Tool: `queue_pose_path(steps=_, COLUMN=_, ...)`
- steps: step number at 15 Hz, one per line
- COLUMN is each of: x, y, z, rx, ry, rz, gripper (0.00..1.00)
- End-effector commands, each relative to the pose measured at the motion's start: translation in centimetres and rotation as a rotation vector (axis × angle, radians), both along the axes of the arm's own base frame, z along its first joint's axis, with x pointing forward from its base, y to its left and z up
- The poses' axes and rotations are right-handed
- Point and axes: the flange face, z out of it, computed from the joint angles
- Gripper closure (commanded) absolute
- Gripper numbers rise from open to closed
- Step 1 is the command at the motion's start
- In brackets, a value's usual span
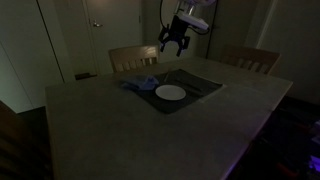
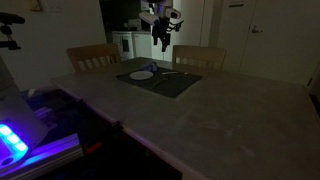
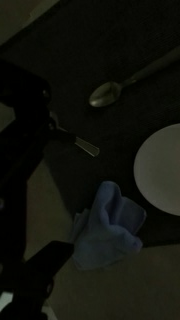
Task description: Put the fork beside the spoon on the mat
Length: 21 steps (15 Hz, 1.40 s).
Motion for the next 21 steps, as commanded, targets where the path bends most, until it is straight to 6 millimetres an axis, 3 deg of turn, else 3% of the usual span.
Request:
queue_pose_path(steps=1, x=0.3, y=0.0, z=0.0, rx=0.004, ry=0.001, rz=0.005, gripper=0.00)
queue_pose_path(steps=4, x=0.3, y=0.3, z=0.0, rx=-0.048, ry=-0.014, rz=-0.042, gripper=0.00)
queue_pose_path(steps=7, x=2.2, y=0.2, z=-1.2, rx=-0.131, ry=-0.005, rz=-0.157, gripper=0.00)
queue_pose_path(steps=11, x=5.6, y=-0.4, z=-4.5, rx=-0.190, ry=0.031, rz=-0.318, gripper=0.00)
queue_pose_path(steps=16, x=10.0, y=-2.2, z=-8.5, rx=-0.131, ry=0.069, rz=-0.420, gripper=0.00)
queue_pose_path(steps=21, x=11.9, y=-4.0, z=-10.9, rx=-0.155, ry=0.145, rz=-0.512, gripper=0.00)
